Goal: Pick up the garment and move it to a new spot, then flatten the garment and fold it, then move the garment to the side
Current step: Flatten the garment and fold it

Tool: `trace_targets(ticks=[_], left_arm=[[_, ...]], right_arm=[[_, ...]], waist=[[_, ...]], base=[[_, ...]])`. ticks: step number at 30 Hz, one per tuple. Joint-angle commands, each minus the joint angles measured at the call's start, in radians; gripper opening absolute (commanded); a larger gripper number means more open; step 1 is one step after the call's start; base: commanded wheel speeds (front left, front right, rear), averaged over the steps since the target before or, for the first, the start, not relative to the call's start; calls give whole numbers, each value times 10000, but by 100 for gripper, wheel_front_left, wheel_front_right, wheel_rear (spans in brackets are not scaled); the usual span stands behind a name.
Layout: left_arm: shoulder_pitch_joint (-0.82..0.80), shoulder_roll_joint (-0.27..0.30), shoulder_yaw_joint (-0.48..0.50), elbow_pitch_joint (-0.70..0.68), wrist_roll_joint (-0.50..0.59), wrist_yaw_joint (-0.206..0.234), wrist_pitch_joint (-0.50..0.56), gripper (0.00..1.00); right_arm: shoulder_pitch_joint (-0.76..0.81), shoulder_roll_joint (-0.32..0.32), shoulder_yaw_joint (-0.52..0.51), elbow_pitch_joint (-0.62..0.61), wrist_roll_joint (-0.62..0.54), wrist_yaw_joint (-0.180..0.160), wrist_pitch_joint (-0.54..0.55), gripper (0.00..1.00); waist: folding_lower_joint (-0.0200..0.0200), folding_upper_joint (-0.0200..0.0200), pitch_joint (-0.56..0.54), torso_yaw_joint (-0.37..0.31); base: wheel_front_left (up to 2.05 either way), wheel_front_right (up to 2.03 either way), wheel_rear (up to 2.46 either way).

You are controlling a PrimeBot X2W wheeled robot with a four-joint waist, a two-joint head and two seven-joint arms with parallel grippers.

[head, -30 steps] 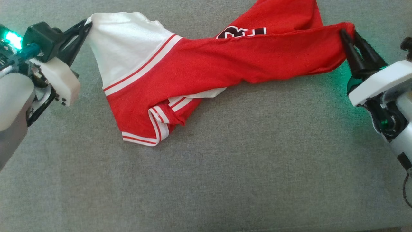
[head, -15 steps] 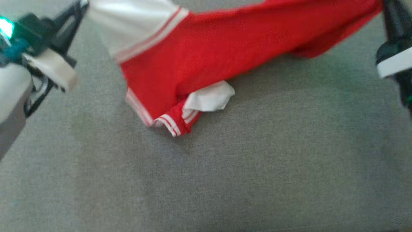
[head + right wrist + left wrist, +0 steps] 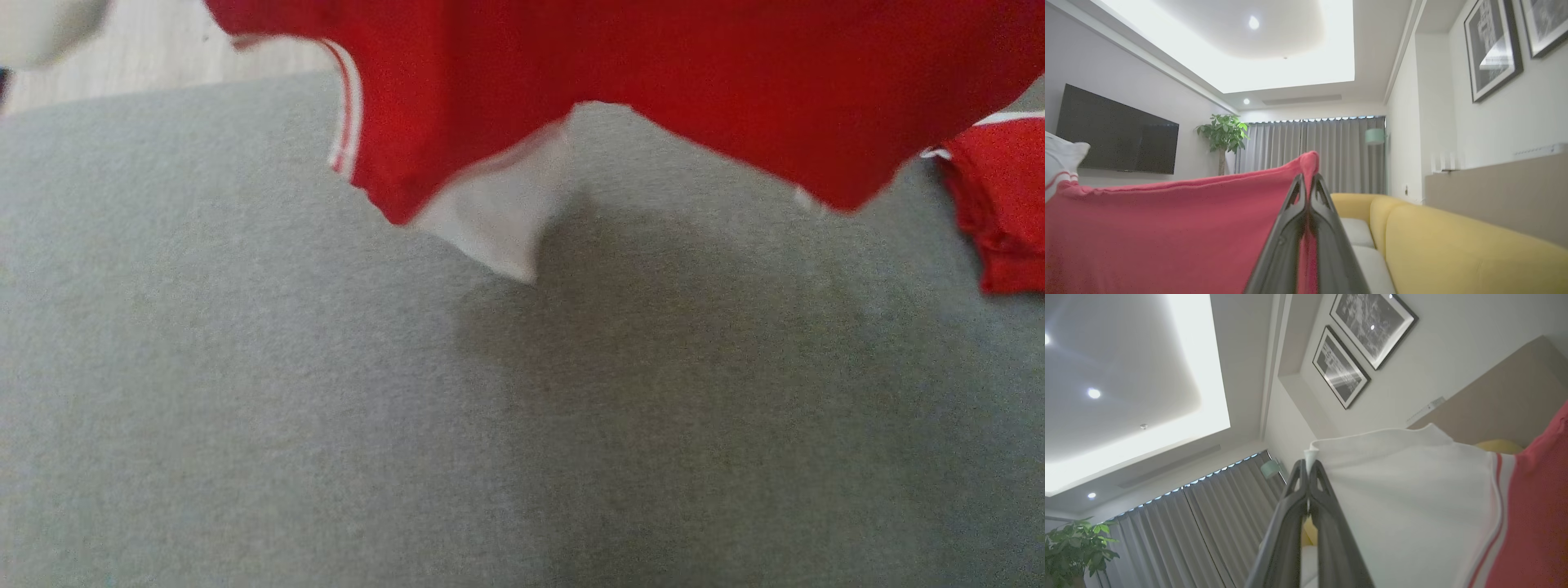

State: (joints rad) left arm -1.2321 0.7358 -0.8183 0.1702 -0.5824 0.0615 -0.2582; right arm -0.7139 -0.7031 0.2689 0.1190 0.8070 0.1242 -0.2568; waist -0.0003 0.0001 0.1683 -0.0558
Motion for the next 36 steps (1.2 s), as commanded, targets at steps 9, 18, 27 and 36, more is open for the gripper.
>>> trace_targets(ticks=[9, 18, 27, 36], left_arm=[[-1058, 9, 2283, -122, -687, -658, -1, 0], [-2760, -1156, 1237, 2711, -448, -1510, 977, 0], [-5918, -2449, 1287, 4803, 1380, -651, -10, 0], [-4179, -2225, 2331, 2565, 1986, -1340, -33, 0]], right_arm=[[-1235, -531, -461, -508, -797, 65, -38, 0], [-3207, 750, 758, 1433, -1340, 65, 183, 0], [-6151, 1975, -760, 3196, -3923, 65, -43, 0], [-5347, 2498, -1812, 2913, -5493, 65, -47, 0]], waist=[[3, -1, -9, -468], [3, -1, 1814, -283], [3, -1, 3760, 28], [3, -1, 4623, 639]], base=[[0, 0, 0], [0, 0, 0], [0, 0, 0], [0, 0, 0]])
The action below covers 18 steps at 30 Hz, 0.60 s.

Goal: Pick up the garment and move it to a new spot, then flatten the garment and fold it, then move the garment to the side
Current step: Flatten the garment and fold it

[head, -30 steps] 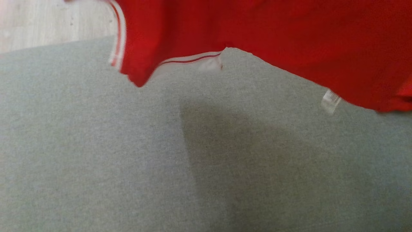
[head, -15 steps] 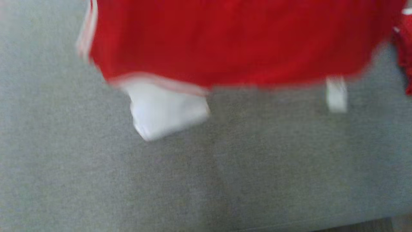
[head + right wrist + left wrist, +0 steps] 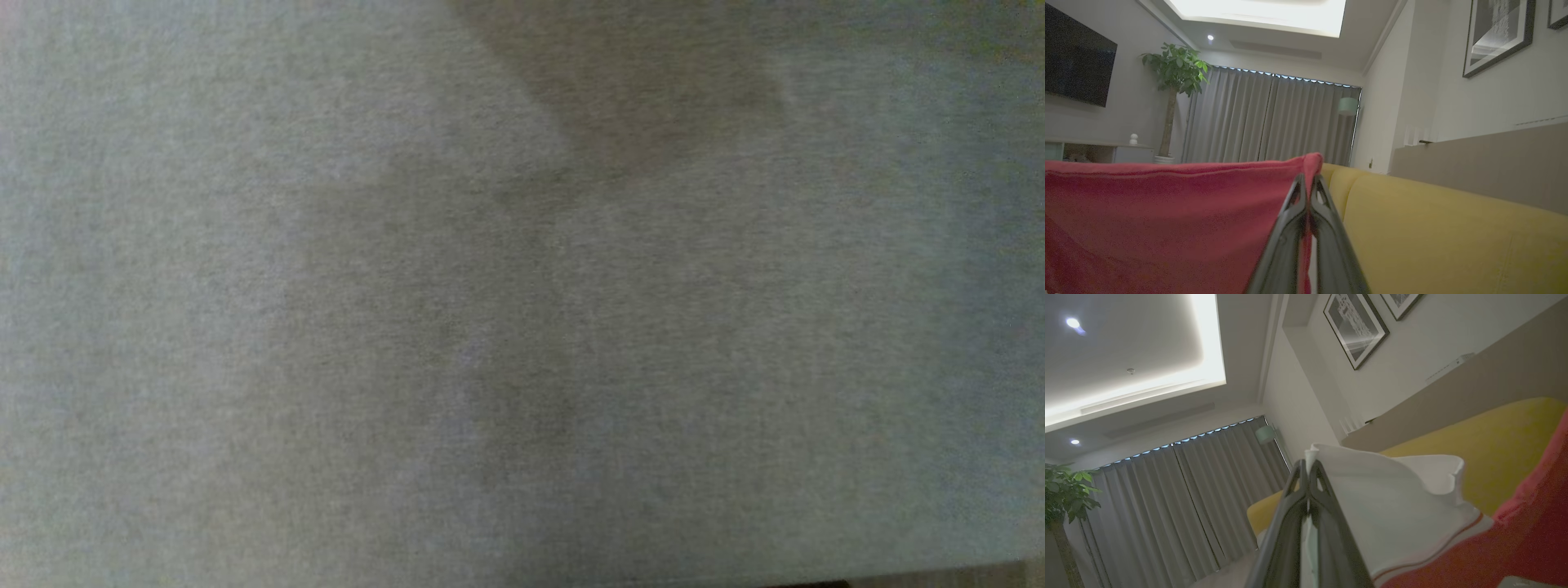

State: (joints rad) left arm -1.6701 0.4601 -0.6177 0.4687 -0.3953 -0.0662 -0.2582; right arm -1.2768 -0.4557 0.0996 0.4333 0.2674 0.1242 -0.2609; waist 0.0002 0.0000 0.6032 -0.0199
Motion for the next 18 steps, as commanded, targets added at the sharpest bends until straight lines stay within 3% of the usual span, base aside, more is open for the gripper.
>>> trace_targets(ticks=[1, 10, 18], left_arm=[[609, 612, 387, -700, 169, -120, -33, 0], [4805, 1646, 873, -3086, 620, -110, -34, 0], [9832, 3076, 763, -5743, 485, 715, 119, 0]], right_arm=[[492, 71, -167, -213, -126, 65, -7, 0], [3001, 288, -603, -499, 35, 65, -8, 0], [6526, 441, -792, -1645, 452, 65, -8, 0]], waist=[[-2, 0, 334, 350], [-2, 0, 96, 769], [-2, 0, -1229, 642]], base=[[0, 0, 0], [0, 0, 0], [0, 0, 0]])
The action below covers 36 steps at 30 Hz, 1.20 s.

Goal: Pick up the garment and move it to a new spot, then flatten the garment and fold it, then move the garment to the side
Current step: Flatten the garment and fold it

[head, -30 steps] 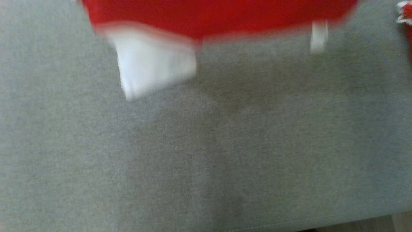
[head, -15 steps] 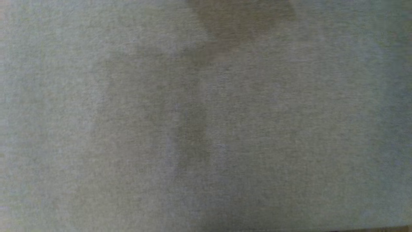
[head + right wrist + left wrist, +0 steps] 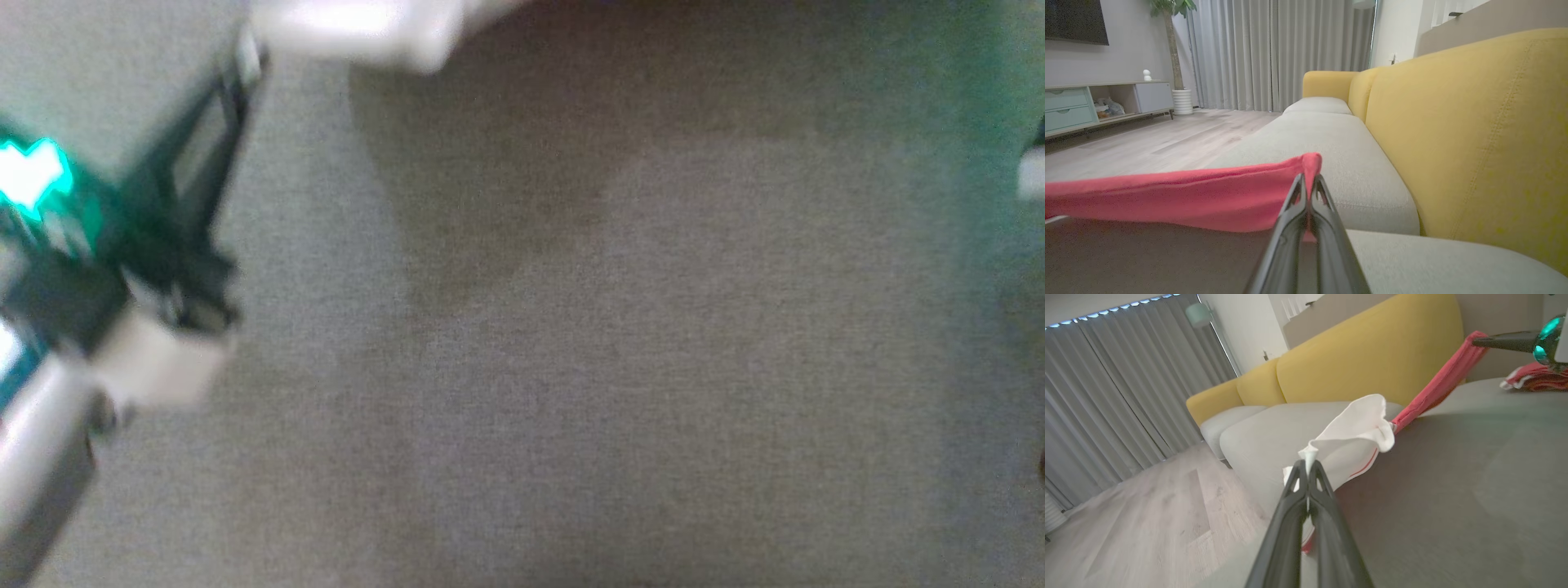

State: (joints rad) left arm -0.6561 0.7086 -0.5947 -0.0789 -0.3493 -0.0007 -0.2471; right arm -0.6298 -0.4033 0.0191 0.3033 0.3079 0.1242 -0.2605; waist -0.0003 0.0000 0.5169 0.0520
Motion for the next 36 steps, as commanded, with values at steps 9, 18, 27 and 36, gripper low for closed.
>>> trace_targets(ticks=[9, 18, 27, 36], left_arm=[[3828, 1572, -67, -3526, -620, 1608, 1454, 0], [4961, 1936, -528, -4903, -887, 1980, 2350, 0], [3148, 1472, -419, -3021, 342, 1775, 2182, 0], [297, 730, -403, -997, 1659, 1210, 1704, 0]], right_arm=[[3489, 355, -458, -1712, -82, 65, -12, 0], [5184, 819, -864, -2184, -120, 65, -12, 0], [4076, 1188, -194, -958, 285, 65, -13, 0], [2922, 1369, 210, -51, 43, 65, -13, 0]], waist=[[3, 0, -1623, -315], [3, 0, -1913, -693], [3, 0, -1424, -1260], [3, 0, -805, -1356]], base=[[0, 0, 0], [0, 0, 0], [0, 0, 0], [0, 0, 0]])
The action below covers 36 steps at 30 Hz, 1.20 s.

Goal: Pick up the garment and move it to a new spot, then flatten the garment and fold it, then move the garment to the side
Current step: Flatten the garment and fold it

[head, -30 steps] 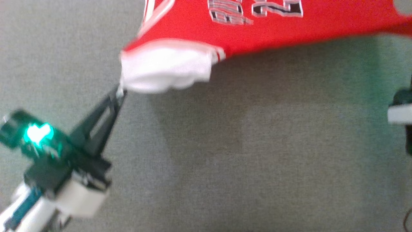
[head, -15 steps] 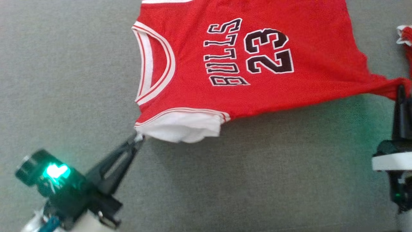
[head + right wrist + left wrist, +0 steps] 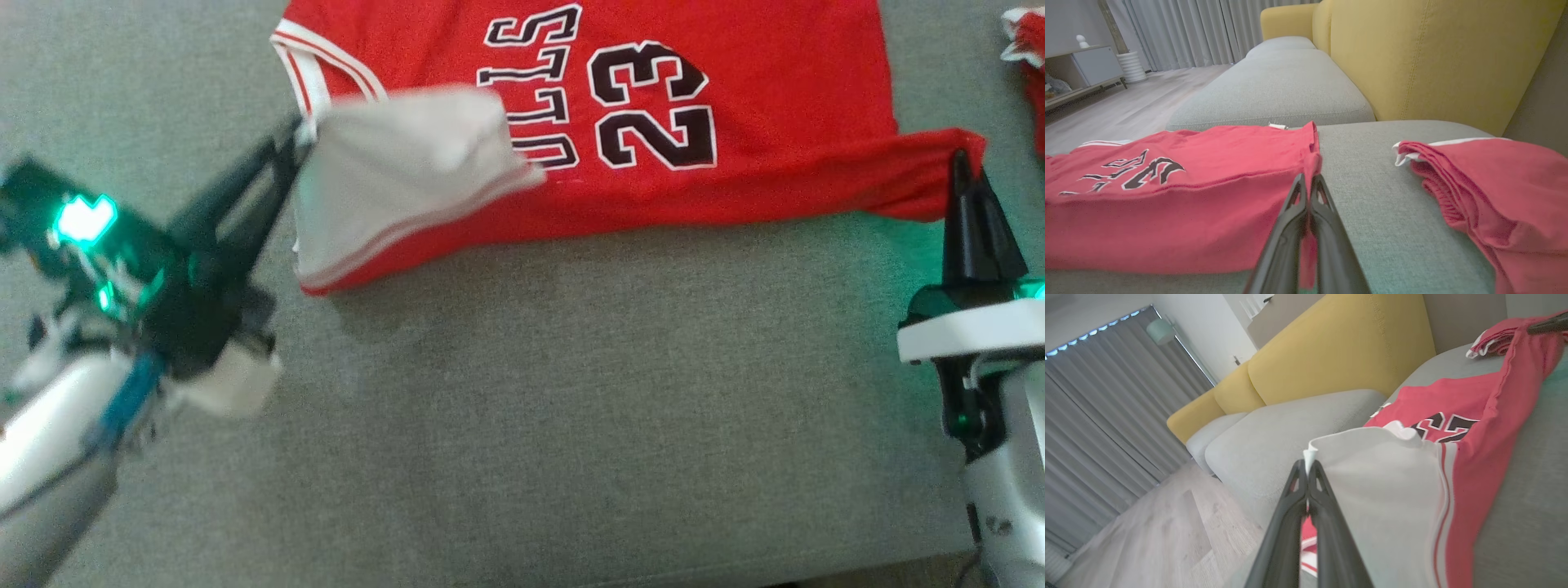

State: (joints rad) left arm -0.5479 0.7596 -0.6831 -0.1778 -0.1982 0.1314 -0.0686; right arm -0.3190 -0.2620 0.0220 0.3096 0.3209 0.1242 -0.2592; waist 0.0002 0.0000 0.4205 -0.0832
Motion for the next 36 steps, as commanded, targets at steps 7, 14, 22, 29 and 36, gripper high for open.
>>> trace_targets(ticks=[7, 14, 22, 29, 36], left_arm=[[-2533, -202, 128, 1681, 752, -917, -57, 0], [-3280, -508, -212, 3203, 1208, -1123, -299, 0], [-4107, -882, -323, 4378, 1605, -970, -828, 0], [-3946, -1650, -231, 5245, 1225, -419, -1288, 100], [-1077, -2835, 714, 4701, -1466, 206, -1649, 100]], right_arm=[[-928, 84, 320, 466, -264, 65, -26, 0], [-1603, 139, 452, 911, -358, 65, -26, 0], [-1961, 47, 560, 1092, -329, 65, -26, 0], [-2085, 212, 238, 1262, -269, 65, -26, 100], [-1266, 577, -463, 416, -638, 65, -26, 100]], waist=[[-2, 0, 502, -152], [-2, 0, 706, -260], [-2, 0, 869, -110], [-2, 0, 713, 16], [-2, 0, 192, 84]], base=[[0, 0, 0], [0, 0, 0], [0, 0, 0], [0, 0, 0], [0, 0, 0]])
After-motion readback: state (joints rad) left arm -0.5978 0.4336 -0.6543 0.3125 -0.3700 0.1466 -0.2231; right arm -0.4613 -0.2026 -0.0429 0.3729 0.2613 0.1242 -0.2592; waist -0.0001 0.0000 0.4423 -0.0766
